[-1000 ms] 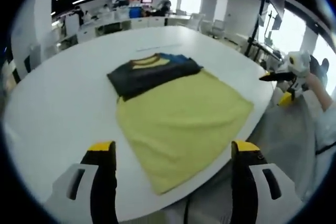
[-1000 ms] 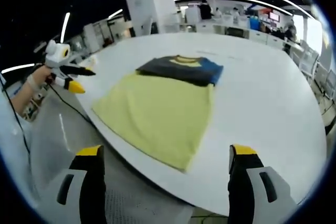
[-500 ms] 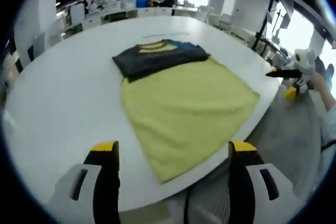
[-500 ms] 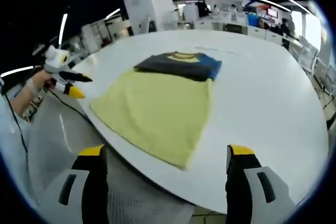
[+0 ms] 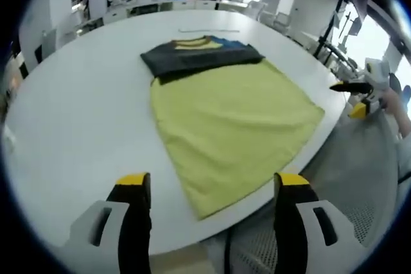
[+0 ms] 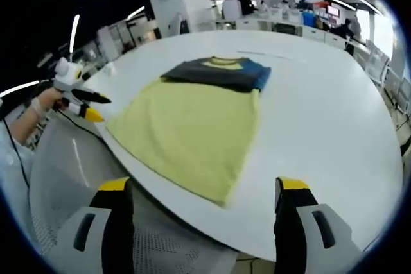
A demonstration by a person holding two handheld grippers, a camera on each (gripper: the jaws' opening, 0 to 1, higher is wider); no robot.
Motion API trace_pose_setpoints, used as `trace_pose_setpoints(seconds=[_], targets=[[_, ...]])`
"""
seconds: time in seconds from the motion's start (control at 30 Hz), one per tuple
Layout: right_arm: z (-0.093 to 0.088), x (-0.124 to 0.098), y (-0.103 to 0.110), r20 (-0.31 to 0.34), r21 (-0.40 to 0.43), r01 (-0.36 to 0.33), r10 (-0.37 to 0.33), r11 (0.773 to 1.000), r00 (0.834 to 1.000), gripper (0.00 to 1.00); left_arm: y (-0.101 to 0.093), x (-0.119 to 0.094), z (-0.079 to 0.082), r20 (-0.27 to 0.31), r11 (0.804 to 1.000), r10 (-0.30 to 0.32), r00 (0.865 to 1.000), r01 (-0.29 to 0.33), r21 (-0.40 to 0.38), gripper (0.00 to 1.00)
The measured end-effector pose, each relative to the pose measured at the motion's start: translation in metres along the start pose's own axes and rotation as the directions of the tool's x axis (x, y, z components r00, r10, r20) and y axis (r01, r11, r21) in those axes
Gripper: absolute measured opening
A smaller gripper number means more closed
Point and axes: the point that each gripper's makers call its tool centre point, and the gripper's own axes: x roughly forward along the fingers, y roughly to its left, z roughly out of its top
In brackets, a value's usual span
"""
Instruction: Fold the garment on the visible template until the final outline fits inside the template.
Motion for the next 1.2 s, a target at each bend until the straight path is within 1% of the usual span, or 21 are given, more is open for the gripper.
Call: trace_pose_setpoints(seconds=[0.07,0.17,0.27,0.4,0.57,0.67,0.8,1.03,1.2], targets=[[-0.001,0.002,0.0,-0.009,-0.006,-0.002,0.002,1.0,1.0,0.88,0.0,0.002,-0.002,-0.007,1.0,-0.002,1.0,0.002,-0.004,0.73],[-0.002,0.006,0.001,-0.019,-0.001,-0.013,0.013,1.0,1.0,0.85,-0.001,0.005,-0.007,-0.035,1.0,-0.01,0.999,0.01,-0.009,0.67],[-0.005,0.01,0.0,-0.029,-0.001,-0.007,0.007,1.0,1.0,0.87,0.0,0.007,-0.01,-0.044,1.0,-0.013,0.999,0.012,-0.011,0.65],[-0.008,0.012,0.0,-0.041,0.005,-0.016,0.016,1.0,0.999,0.83,0.0,0.007,-0.017,-0.065,1.0,-0.017,0.998,0.015,-0.024,0.62],[-0.01,0.016,0.001,-0.048,0.01,-0.024,0.025,1.0,0.999,0.79,0.003,0.008,-0.021,-0.077,0.999,-0.011,0.997,0.008,-0.037,0.59],[-0.009,0.017,0.003,-0.047,0.0,-0.035,0.035,0.999,0.998,0.78,0.003,0.008,-0.022,-0.081,0.999,-0.012,0.997,0.009,-0.047,0.57],[-0.009,0.017,0.004,-0.044,0.003,-0.047,0.047,0.999,0.998,0.75,0.002,0.009,-0.023,-0.082,0.998,-0.016,0.996,0.012,-0.055,0.54],[-0.013,0.019,0.003,-0.062,0.009,-0.045,0.045,0.999,0.997,0.74,0.003,0.01,-0.03,-0.105,0.997,-0.007,0.994,-0.001,-0.071,0.49],[-0.014,0.02,0.001,-0.065,0.008,-0.034,0.035,0.999,0.997,0.76,0.002,0.008,-0.031,-0.106,0.997,-0.009,0.994,0.001,-0.08,0.46]])
